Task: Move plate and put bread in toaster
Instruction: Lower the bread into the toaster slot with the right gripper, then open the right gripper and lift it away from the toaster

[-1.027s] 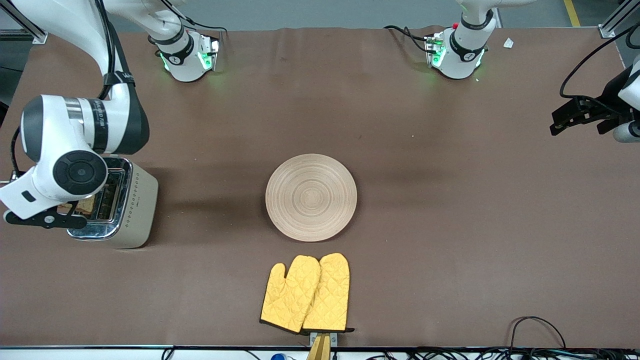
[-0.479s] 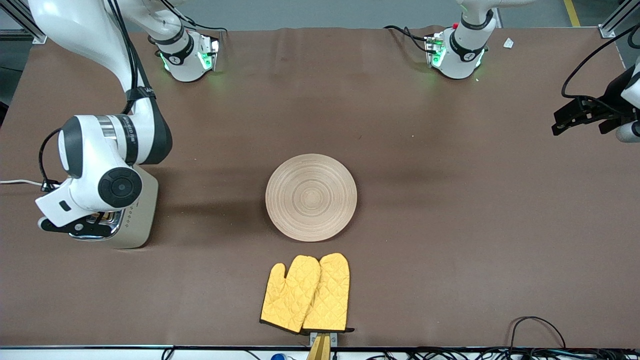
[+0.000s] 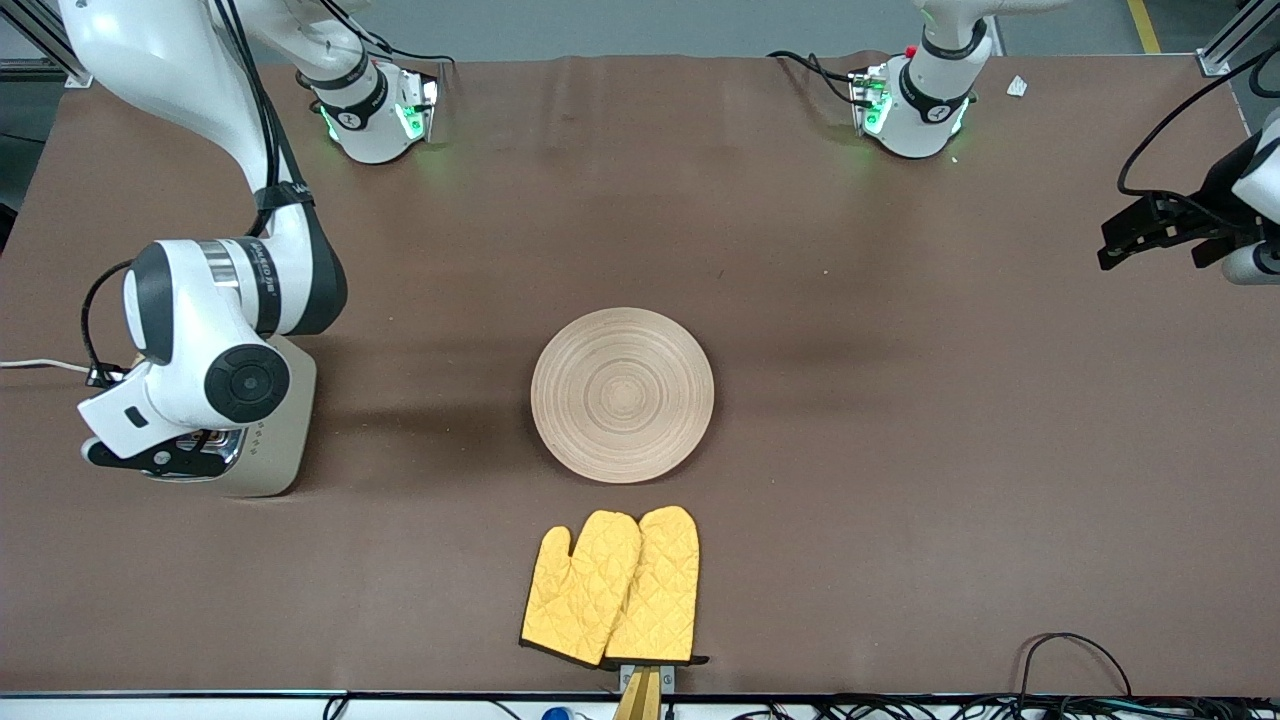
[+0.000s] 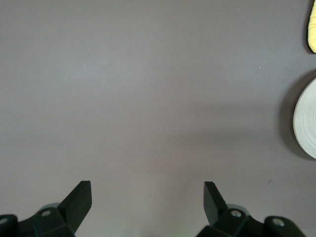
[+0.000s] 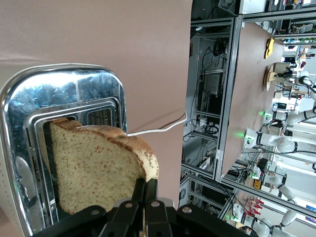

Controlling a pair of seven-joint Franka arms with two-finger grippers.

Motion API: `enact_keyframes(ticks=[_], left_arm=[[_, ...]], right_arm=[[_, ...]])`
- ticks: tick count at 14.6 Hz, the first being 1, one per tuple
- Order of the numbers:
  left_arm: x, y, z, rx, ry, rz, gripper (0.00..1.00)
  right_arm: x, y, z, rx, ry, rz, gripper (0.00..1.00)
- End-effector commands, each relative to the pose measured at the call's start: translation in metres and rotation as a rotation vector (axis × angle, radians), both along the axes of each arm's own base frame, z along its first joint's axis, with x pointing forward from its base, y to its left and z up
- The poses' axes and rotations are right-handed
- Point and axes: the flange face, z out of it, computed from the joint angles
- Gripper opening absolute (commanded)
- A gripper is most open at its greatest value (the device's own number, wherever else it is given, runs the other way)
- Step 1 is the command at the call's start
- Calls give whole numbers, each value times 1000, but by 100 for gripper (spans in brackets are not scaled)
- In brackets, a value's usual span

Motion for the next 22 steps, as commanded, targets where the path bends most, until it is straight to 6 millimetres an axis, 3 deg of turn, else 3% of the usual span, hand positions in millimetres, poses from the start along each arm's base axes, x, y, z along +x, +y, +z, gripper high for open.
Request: enact_keyframes(ticks=[1, 3, 5, 8, 9, 11, 12, 13, 15, 18, 20, 22], left_arm=[[-5, -8, 1, 20, 7, -28, 100], [-5, -13, 1, 21, 7, -38, 100], [-5, -17, 0, 21, 8, -46, 100], [-3, -17, -2, 20, 11, -46, 100], [-3, -17, -2, 20, 11, -46, 100], [-3, -16, -2, 19, 10, -45, 100], [-4, -16, 0, 19, 7, -46, 100], [-6, -16, 2, 20, 4, -44, 100], [-6, -14, 3, 20, 5, -43, 100], [-6, -12, 3, 18, 5, -35, 100], [-6, -9, 4, 18, 4, -35, 100], [-6, -7, 4, 17, 10, -32, 100]], right_arm=[[0, -1, -15, -21, 3, -7, 0], [1, 0, -25, -11, 13, -13, 1], [1, 4, -50, 16, 49, -22, 1], [2, 7, -59, 21, 53, -13, 7], [2, 7, -60, 22, 55, -14, 24], [3, 10, -56, 28, 47, -15, 76], [4, 12, -47, 33, 35, -13, 97], [4, 15, -40, 52, 22, -19, 100], [6, 20, -14, 134, -18, -51, 100], [7, 29, 40, 283, -104, -92, 100], [1, 33, 87, 400, -165, -103, 100], [-14, 11, 141, 554, -227, -142, 100]])
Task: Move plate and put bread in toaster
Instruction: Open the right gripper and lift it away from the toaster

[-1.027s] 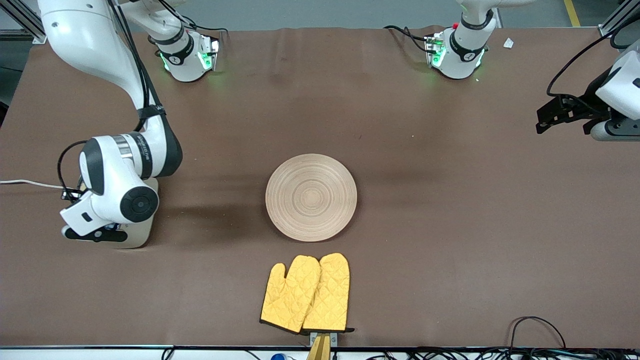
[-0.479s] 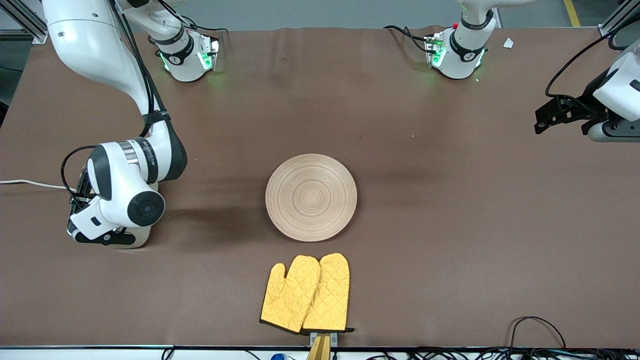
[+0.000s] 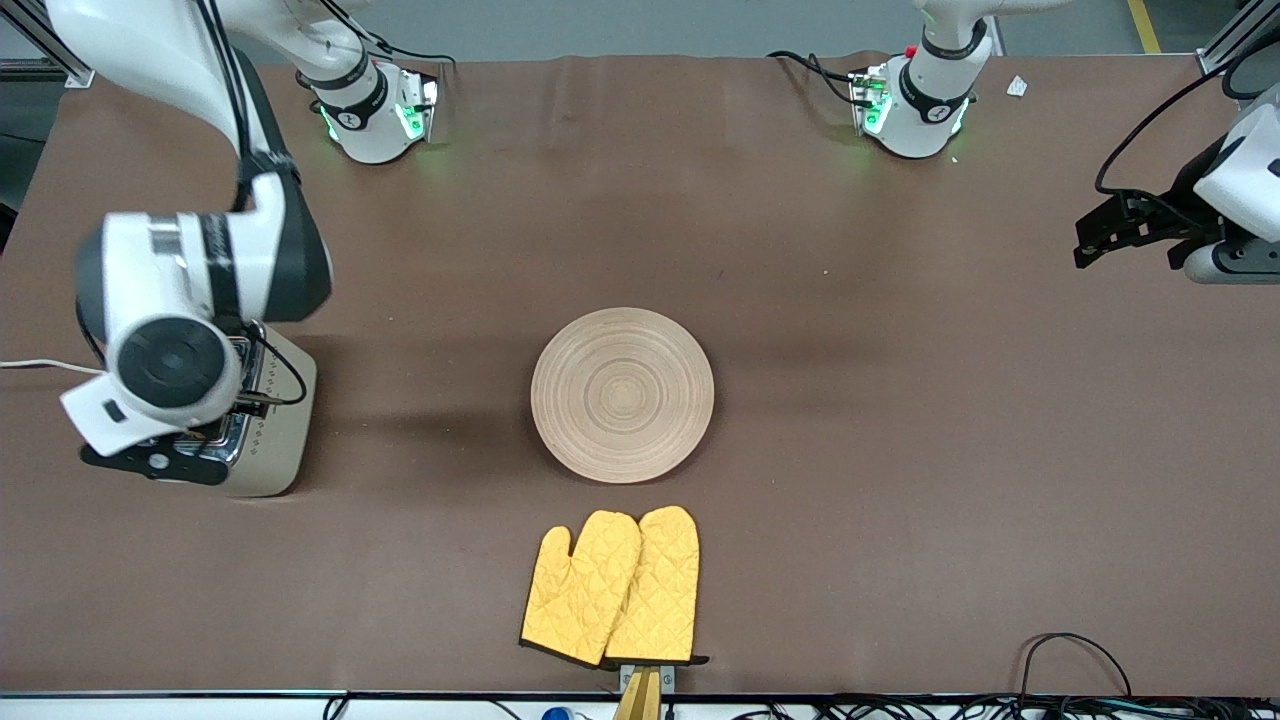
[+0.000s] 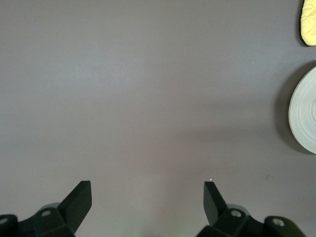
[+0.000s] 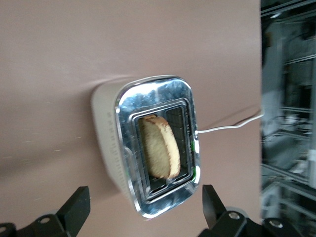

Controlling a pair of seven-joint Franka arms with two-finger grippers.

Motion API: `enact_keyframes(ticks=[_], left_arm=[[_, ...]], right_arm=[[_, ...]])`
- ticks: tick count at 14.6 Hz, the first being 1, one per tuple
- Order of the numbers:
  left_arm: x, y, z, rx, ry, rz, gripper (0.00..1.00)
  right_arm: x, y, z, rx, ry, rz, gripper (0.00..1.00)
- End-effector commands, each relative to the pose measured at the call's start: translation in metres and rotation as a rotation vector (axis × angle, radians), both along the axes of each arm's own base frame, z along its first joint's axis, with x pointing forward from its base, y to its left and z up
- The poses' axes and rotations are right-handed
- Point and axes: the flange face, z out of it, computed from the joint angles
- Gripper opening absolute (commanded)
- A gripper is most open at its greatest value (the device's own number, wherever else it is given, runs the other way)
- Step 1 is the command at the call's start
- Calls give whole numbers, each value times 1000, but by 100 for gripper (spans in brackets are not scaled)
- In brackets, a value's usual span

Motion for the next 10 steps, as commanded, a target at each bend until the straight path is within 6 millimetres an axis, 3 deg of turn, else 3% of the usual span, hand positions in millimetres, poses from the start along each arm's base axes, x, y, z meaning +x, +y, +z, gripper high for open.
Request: enact_keyframes(ticks=[1, 3, 6, 7, 10], left_arm=[[-6, 5, 7, 17, 11, -11, 100], [-7, 5, 7, 19, 16, -8, 100], [-7, 3, 13, 19, 2, -9, 100], [-7, 4, 13, 19, 2, -7, 100], [-6, 4, 15, 21, 2, -4, 100]], right_arm=[[-27, -29, 75, 203, -71, -16, 100], [-42, -59, 115, 297, -108, 18, 100], [-64, -107, 150, 454, -144, 22, 100], [-73, -115, 156, 459, -126, 44, 100], [-91, -135, 145, 466, -76, 12, 100]])
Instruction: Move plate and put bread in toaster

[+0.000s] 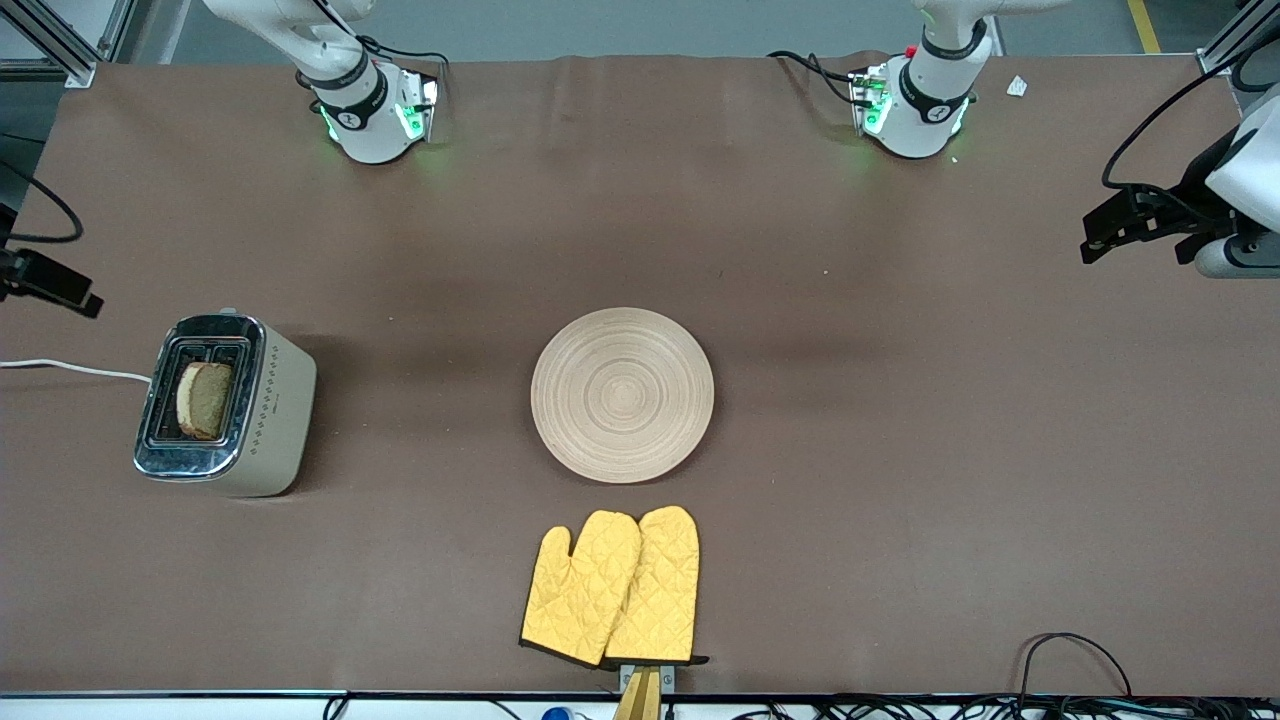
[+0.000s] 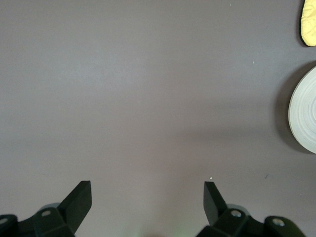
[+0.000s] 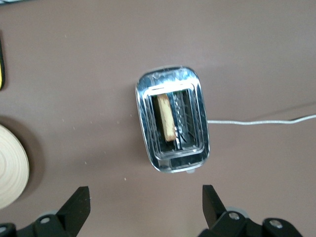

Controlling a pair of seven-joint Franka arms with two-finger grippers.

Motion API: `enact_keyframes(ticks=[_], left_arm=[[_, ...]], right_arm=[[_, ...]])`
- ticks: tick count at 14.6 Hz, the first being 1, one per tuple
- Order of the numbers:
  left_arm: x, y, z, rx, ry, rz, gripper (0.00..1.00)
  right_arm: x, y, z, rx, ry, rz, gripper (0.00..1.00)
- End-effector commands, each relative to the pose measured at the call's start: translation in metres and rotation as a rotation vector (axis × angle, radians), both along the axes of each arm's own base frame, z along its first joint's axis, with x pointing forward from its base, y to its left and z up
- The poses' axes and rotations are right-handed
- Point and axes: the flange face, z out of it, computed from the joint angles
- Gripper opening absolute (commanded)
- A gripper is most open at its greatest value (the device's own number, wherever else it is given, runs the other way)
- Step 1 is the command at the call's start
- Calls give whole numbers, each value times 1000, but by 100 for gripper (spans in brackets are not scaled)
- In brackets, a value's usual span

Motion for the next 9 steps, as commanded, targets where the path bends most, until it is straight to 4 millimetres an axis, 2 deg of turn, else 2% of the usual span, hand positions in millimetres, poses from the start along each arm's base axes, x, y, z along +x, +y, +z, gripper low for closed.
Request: enact_keyframes(ticks=[1, 5, 9], left_arm=[[-4, 2, 7, 21, 4, -8, 100], [-6, -1, 6, 23, 16, -14, 100], [-6, -11, 5, 31, 18, -27, 100]], right_arm=[[-12, -5, -13, 29, 20, 5, 100], [-2, -2, -8, 31, -51, 10, 100], [0, -1, -6, 28, -65, 16, 100]])
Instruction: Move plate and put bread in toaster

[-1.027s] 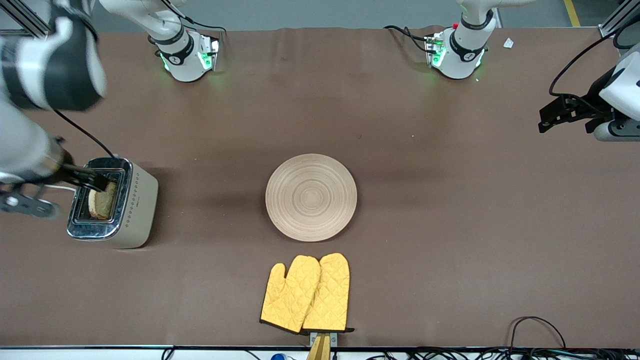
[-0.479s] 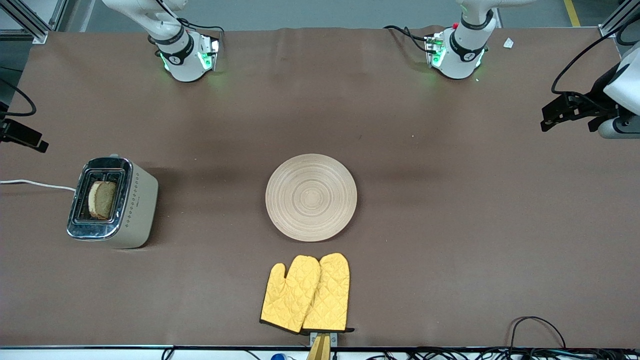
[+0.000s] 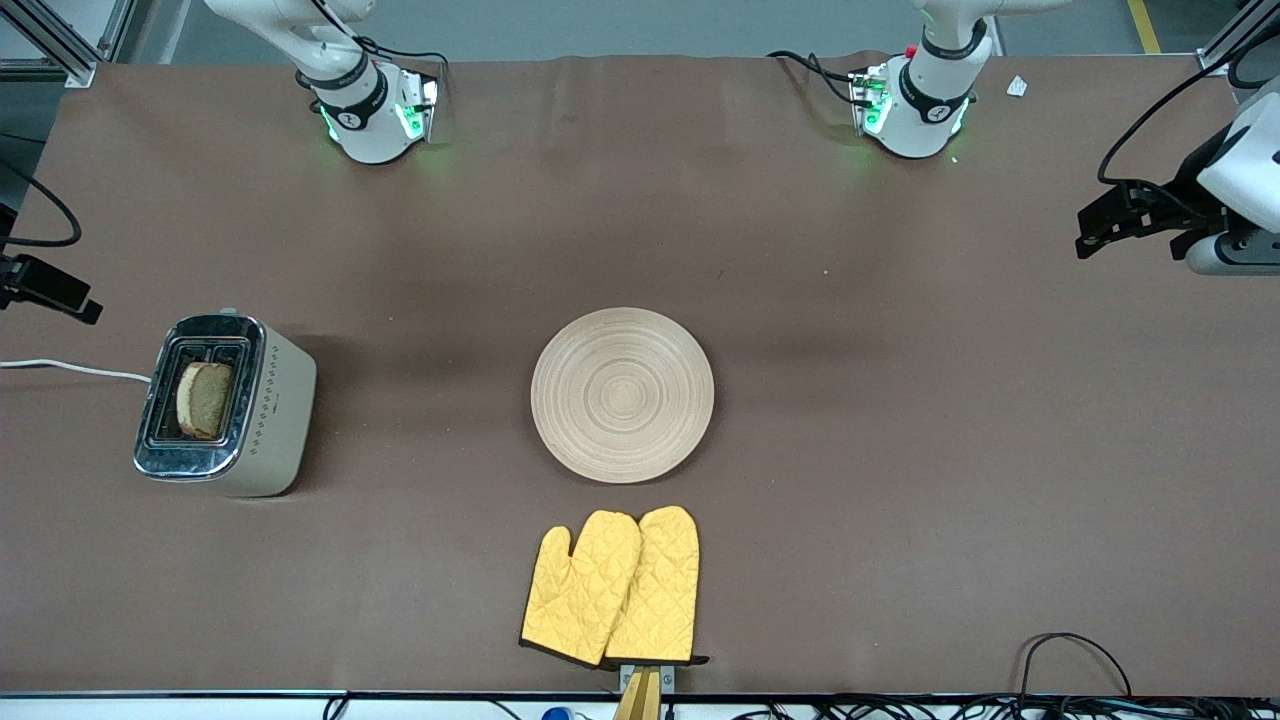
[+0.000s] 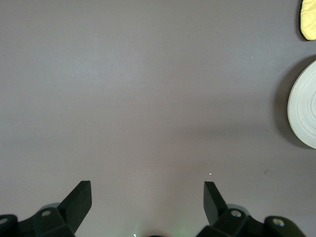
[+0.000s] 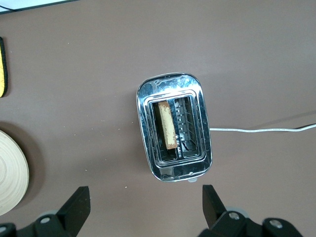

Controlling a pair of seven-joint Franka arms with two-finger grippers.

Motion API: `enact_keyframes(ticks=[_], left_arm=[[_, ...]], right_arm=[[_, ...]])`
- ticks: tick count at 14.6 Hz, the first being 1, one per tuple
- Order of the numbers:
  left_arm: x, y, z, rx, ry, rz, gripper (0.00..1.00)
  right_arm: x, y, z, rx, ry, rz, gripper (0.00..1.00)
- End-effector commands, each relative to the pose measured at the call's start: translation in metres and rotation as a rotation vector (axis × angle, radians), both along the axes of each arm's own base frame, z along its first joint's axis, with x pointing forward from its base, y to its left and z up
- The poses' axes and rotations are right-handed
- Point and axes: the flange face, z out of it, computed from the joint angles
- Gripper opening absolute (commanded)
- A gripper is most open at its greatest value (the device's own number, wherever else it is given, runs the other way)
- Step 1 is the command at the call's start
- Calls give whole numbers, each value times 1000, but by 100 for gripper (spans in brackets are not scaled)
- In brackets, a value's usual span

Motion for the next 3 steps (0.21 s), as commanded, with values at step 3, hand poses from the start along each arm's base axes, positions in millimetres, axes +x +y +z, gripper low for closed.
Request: enact_keyframes(ticks=[3], left_arm=[[-3, -2, 5, 31, 3, -16, 100]], right_arm=[[-7, 1, 5, 21, -13, 10, 100]])
